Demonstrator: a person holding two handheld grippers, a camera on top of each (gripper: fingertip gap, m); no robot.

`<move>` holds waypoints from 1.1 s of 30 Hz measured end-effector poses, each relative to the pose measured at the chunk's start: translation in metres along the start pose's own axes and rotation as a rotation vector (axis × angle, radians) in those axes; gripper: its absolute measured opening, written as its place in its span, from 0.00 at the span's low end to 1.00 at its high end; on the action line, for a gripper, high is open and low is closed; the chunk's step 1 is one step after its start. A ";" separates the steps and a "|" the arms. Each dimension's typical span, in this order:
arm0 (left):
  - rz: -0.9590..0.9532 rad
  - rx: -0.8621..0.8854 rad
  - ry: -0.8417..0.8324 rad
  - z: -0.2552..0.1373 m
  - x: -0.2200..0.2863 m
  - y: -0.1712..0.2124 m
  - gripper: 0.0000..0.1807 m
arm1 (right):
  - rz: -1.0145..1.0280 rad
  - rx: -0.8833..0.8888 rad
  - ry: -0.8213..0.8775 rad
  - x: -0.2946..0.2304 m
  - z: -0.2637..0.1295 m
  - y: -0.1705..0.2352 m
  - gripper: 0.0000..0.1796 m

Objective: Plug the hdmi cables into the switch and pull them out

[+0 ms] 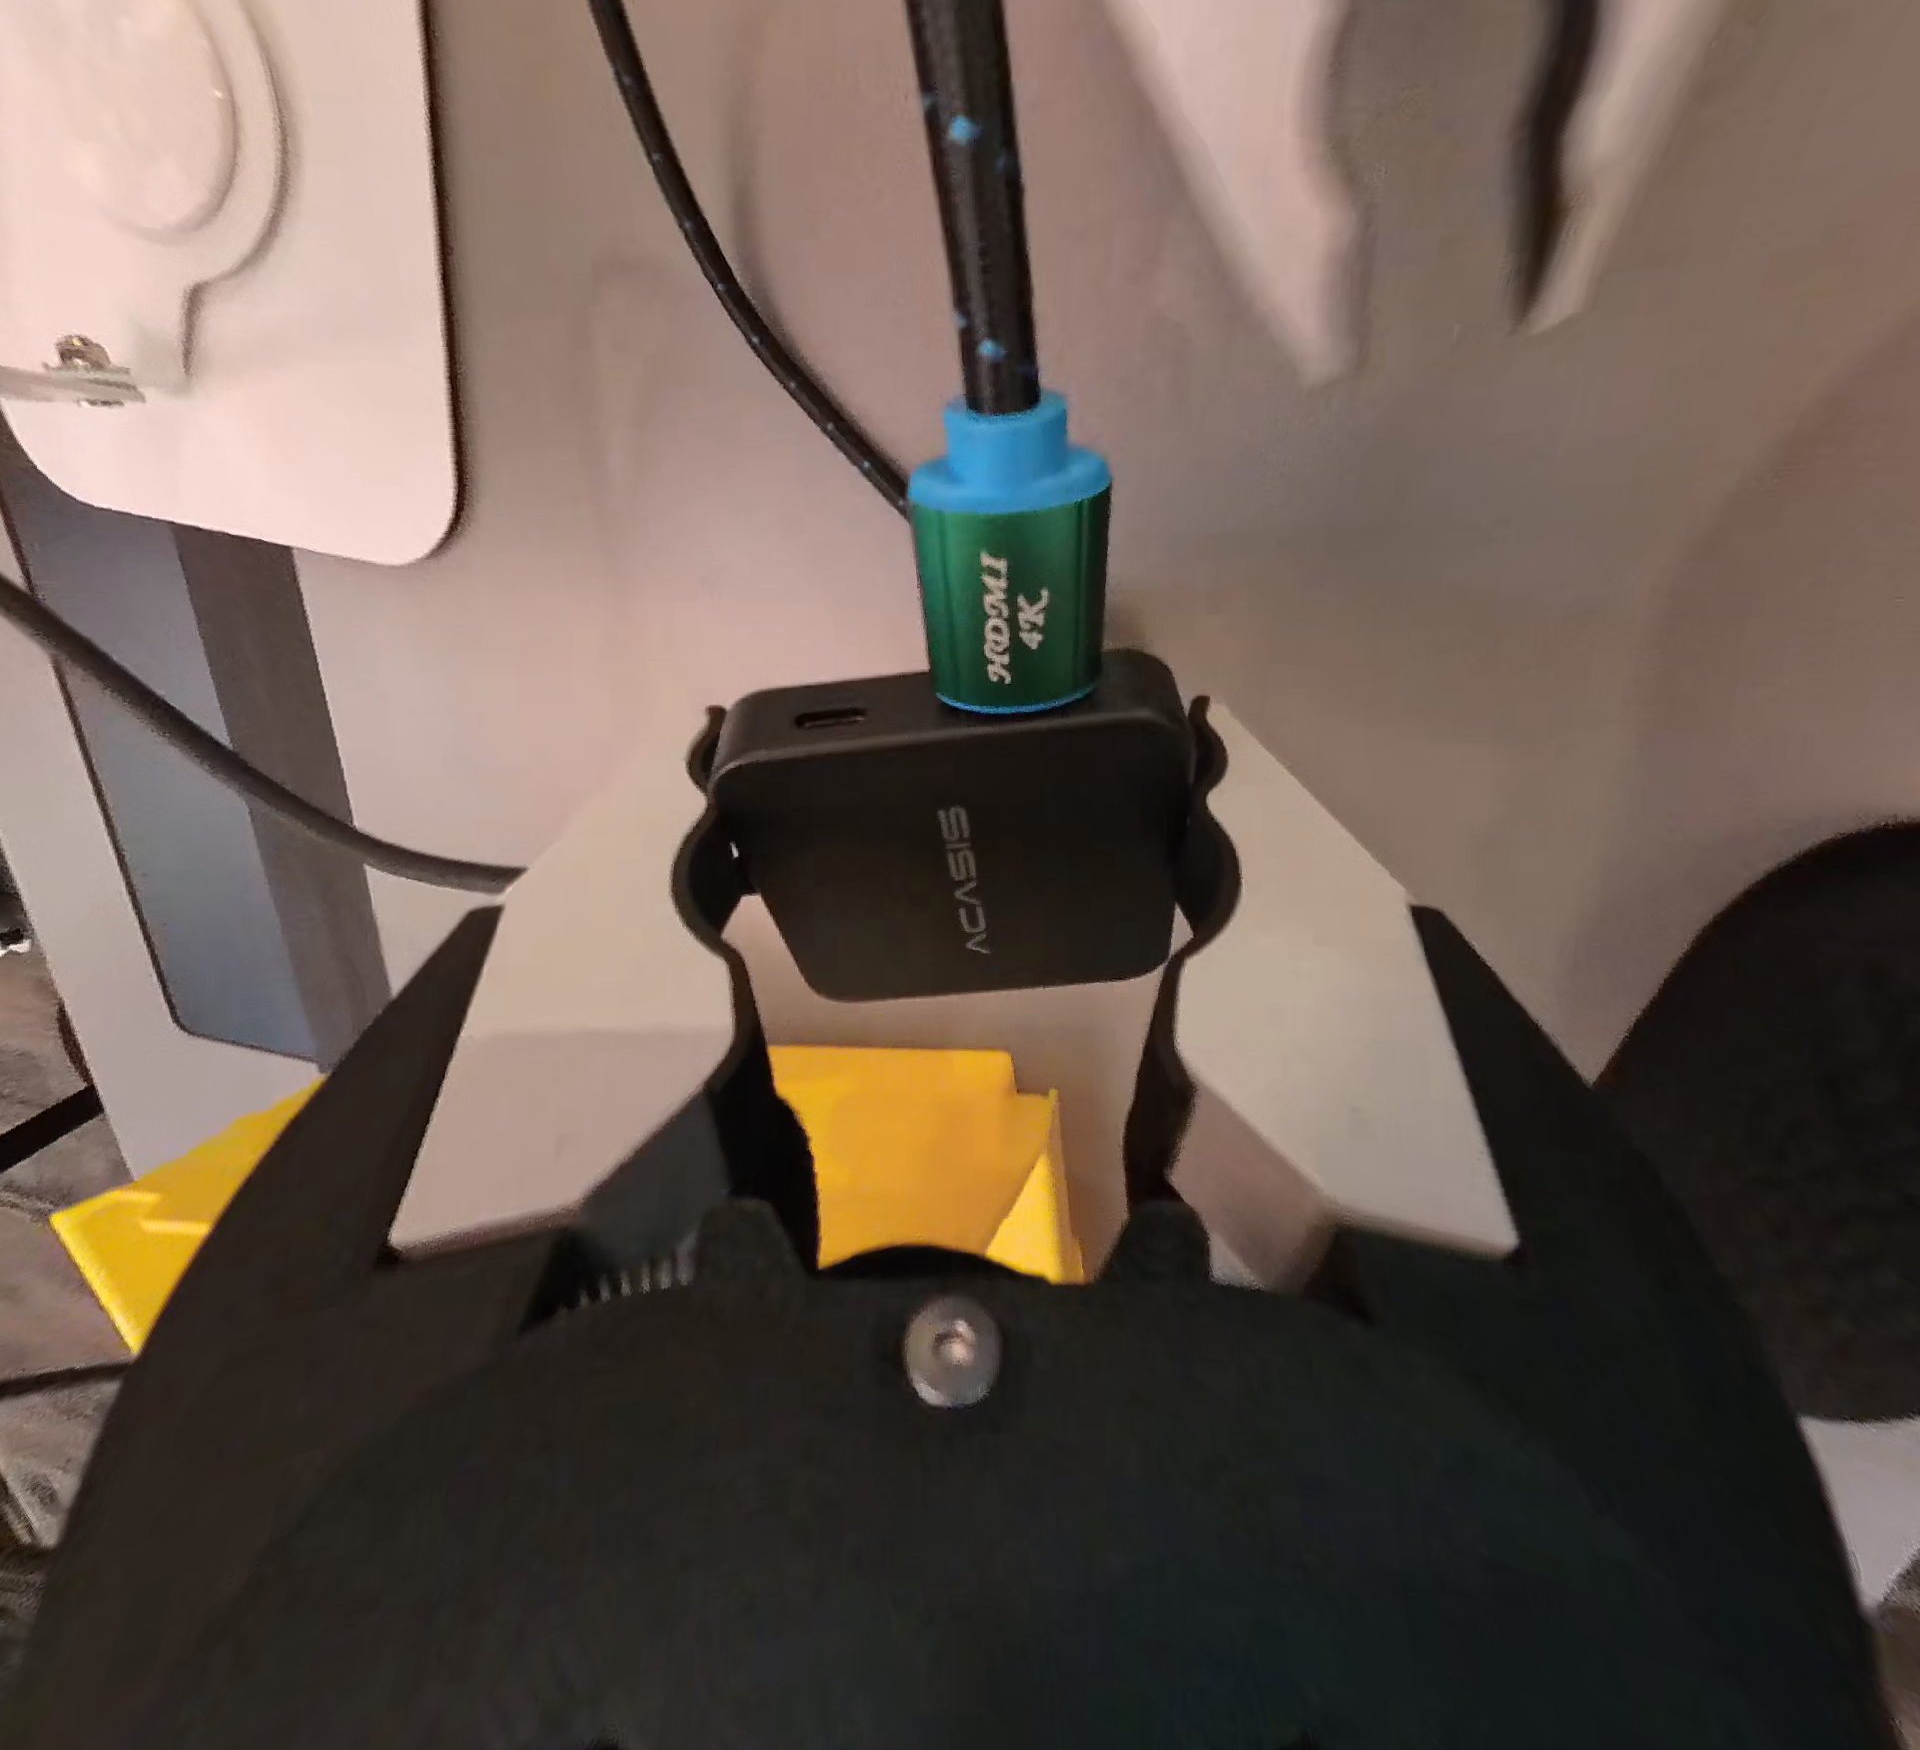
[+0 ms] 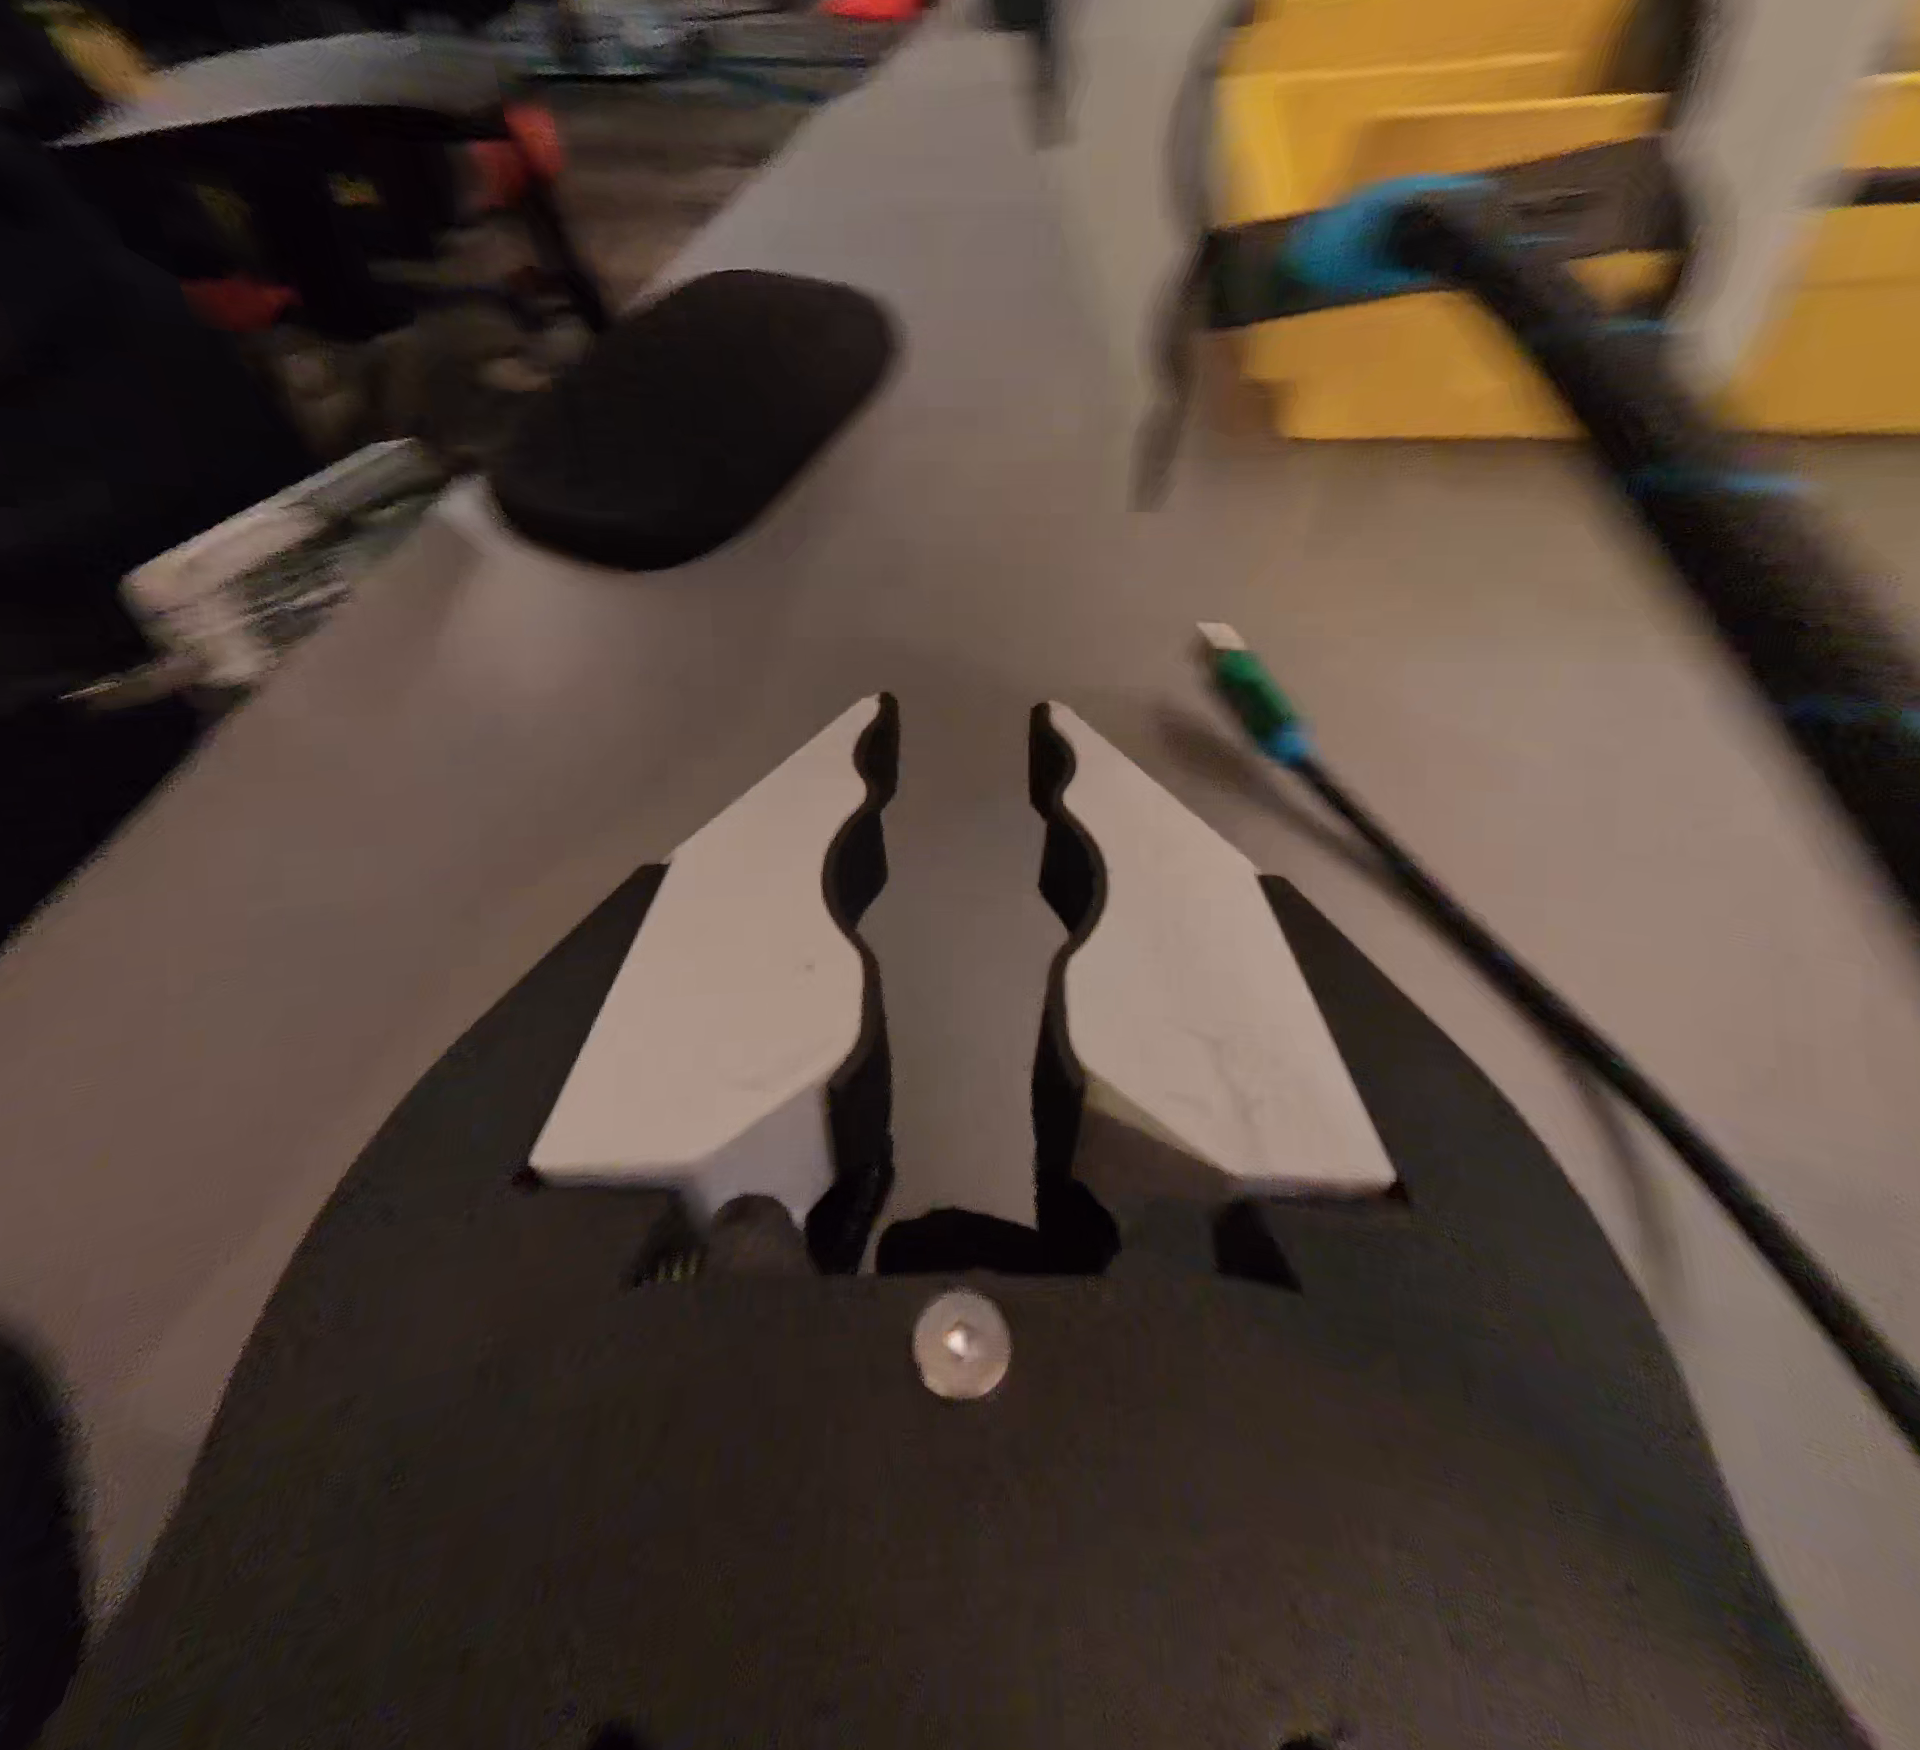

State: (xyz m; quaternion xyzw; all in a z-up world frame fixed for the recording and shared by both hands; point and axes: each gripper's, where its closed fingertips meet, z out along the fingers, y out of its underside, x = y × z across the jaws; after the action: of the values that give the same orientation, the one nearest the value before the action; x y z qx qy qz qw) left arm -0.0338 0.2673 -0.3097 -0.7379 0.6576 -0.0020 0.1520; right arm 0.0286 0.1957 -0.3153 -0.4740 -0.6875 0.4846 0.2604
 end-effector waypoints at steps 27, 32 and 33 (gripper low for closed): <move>0.104 -0.115 0.128 0.025 0.026 0.002 0.46 | -0.260 0.072 0.371 0.034 -0.017 -0.038 0.17; 0.104 -0.083 0.113 0.024 0.026 -0.003 0.46 | -0.305 0.038 0.416 0.039 -0.016 -0.037 0.16; 0.109 -0.073 0.110 0.024 0.027 -0.005 0.46 | -0.320 0.009 0.427 0.041 -0.015 -0.033 0.16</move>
State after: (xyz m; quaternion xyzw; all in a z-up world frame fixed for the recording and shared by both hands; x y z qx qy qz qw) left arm -0.0201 0.2468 -0.3362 -0.7049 0.7037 -0.0105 0.0885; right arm 0.0106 0.2359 -0.2829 -0.4496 -0.6810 0.3292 0.4751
